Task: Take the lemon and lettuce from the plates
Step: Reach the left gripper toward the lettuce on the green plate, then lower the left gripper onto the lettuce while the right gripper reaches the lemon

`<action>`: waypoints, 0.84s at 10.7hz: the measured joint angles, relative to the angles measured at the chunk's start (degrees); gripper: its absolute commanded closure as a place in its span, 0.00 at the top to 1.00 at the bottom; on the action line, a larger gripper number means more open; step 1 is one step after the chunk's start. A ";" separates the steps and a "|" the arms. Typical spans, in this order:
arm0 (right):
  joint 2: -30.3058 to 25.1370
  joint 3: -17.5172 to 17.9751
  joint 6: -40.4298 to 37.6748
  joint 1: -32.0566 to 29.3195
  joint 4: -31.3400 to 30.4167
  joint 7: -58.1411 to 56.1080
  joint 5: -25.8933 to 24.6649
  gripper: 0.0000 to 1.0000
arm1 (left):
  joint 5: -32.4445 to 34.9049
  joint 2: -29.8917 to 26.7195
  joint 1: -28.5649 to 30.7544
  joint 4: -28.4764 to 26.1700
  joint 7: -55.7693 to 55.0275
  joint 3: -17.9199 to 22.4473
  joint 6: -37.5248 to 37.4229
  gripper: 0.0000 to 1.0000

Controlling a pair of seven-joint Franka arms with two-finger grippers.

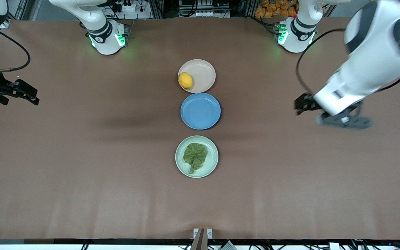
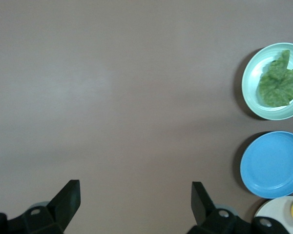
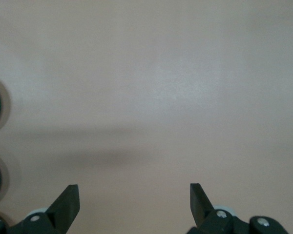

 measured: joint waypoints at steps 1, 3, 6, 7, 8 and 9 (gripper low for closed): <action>0.07 0.00 -0.04 0.00 -0.02 0.00 0.00 1.00 | -0.04 2.30 -1.83 -0.03 -1.27 -0.06 3.08 1.00; 0.27 0.09 -0.28 0.08 -0.26 -0.01 0.00 1.00 | -0.08 6.72 -6.47 -0.05 -8.83 -0.19 9.21 1.00; 0.69 0.25 0.23 2.03 -3.13 -0.02 0.04 1.00 | -0.08 13.62 -14.06 -0.14 -18.20 -0.21 18.50 1.00; 0.84 0.29 0.59 2.81 -4.61 0.15 0.24 1.00 | -0.08 16.28 -15.63 -0.15 -18.92 -0.17 22.28 1.00; 0.93 0.35 0.78 3.40 -6.38 0.38 1.27 1.00 | -0.08 18.67 -16.53 -0.13 -19.01 -0.16 26.18 1.00; 0.95 0.38 1.78 3.81 -8.78 0.52 2.66 1.00 | -0.08 21.04 -17.30 0.06 -19.01 -0.12 29.83 1.00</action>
